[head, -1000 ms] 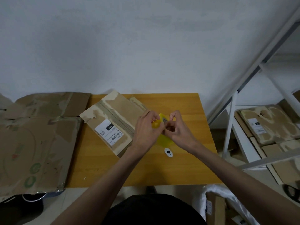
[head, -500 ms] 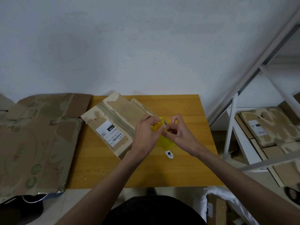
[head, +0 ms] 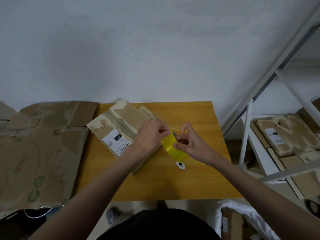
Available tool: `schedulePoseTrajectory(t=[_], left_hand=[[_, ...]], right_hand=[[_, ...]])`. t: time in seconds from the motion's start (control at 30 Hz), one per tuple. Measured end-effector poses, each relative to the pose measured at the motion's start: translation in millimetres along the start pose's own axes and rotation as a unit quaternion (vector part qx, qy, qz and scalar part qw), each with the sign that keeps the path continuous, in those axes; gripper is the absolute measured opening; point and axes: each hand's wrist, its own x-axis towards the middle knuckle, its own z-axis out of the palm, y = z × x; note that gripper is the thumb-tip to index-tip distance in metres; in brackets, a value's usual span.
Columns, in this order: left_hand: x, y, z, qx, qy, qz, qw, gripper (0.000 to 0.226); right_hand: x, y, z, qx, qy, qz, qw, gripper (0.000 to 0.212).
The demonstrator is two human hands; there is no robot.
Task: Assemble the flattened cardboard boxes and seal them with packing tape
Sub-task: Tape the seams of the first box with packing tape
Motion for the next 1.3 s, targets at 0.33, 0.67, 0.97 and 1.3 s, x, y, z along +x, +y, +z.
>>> schedulePoseTrajectory(t=[0.33,0.67,0.97,1.3], left_hand=[[5.4,3.0,-7.3,0.066,-0.056,0.059,0.994,0.008],[-6.4,-12.6,-2.3,-0.039,-0.084,0.115,0.989,0.017],[-4.4,-20.8,2.0,-0.106,-0.095,0.025,0.99,0.012],[-0.2,-13.9,-8.8,-0.04,-0.199,0.084,0.976,0.019]], right_hand=[[-2.2,-4.2,1.9,-0.008,-0.007,0.008,1.0,0.038],[-2.4,-5.3,-9.1,-0.027,-0.027,0.022,0.999,0.032],[-6.6,-3.5,-7.1,-0.054,-0.055,0.019,0.997,0.035],[-8.7,1.1,-10.7,-0.081,-0.073,0.045,0.993,0.035]])
